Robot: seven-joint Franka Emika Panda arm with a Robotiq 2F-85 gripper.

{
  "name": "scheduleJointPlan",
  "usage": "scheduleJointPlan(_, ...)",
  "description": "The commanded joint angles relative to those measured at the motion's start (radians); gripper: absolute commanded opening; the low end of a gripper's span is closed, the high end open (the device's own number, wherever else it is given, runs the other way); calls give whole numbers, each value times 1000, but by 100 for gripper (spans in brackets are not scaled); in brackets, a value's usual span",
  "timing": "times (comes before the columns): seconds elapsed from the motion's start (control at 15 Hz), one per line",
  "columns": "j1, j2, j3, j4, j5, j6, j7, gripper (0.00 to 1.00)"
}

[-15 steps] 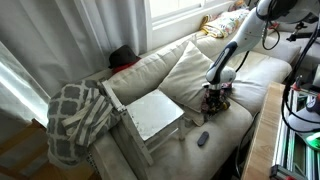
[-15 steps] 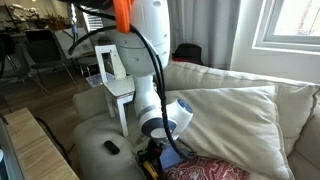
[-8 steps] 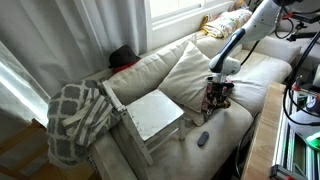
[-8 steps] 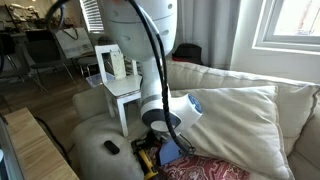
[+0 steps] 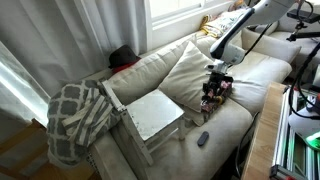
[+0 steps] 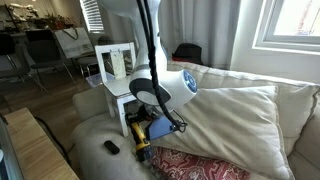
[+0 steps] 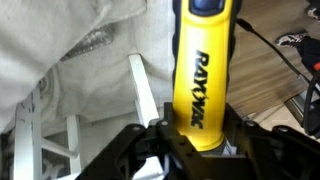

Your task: Put the yellow torch on the white chair in a standing position

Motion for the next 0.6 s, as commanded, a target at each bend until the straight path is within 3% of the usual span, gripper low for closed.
scheduleJointPlan(0.0,26,-33,-13,-9,59,-12,-38,49)
scheduleJointPlan(0.2,49,-28,-36,1,57,-11,-37,49)
scheduleJointPlan(0.27,52,-23,-40,2,56,-11,-36,24)
scheduleJointPlan(0.53,-56,-27,96,-31,208,-19,-182,24)
